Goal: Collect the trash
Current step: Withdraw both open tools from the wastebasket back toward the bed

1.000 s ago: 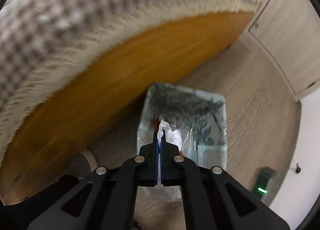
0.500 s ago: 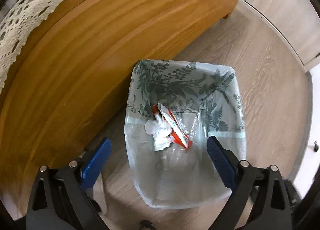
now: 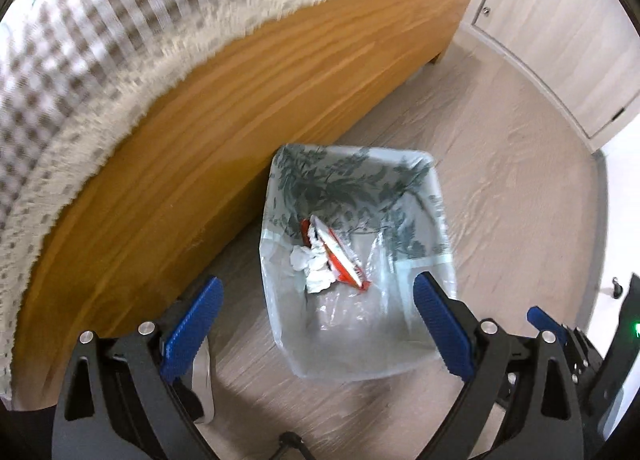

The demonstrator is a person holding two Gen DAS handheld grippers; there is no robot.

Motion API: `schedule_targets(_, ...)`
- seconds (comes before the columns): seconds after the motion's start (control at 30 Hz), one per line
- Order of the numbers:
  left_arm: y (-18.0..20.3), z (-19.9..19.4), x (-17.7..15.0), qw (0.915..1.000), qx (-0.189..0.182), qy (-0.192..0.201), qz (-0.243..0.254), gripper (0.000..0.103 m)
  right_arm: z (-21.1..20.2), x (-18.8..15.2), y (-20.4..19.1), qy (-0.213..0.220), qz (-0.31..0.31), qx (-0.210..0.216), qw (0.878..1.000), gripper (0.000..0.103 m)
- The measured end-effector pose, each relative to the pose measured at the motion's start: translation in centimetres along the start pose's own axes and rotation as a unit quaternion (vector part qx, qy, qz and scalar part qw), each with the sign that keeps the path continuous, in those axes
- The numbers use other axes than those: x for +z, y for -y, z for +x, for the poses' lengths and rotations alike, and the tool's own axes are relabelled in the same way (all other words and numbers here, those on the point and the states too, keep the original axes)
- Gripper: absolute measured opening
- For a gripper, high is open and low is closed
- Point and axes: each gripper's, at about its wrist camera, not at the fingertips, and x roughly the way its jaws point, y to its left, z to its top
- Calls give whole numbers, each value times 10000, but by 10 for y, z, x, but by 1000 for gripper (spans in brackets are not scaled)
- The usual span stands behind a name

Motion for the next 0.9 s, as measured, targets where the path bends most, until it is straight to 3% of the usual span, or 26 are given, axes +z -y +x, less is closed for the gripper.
schedule_targets(0.2,-13,-47,-15,9995,-33,305,-120,93,-55,13,-20,385,-485,-300,9976,85)
schedule_targets(0.37,-39,-114,-23,9924,-86,1039,-650,93,-122,29,-46,954,-859,-355,9911,85)
schedule_targets(0.5,-59,-197,-28,9797,-298,1824,-779,93,-184,38,-79,1541,-1256,-429,9791,85)
schedule_targets(0.6,-72,-261,-33,9689,-61,2419,-518,96,-221,41,-107,1896,-1486,-388,9698,85)
schedule_targets(0.67,-83,-298,-42,9571,134,2878,-305,96,-245,41,-127,2118,-1640,-276,9631,85)
schedule_targets(0.77,-104,-329,-62,9385,446,3422,-111,96,-278,39,-158,2447,-1812,-41,9525,85)
schedule_targets(0.9,-143,-340,-80,9280,766,3635,-274,96,-305,34,-193,2798,-1912,298,9404,85)
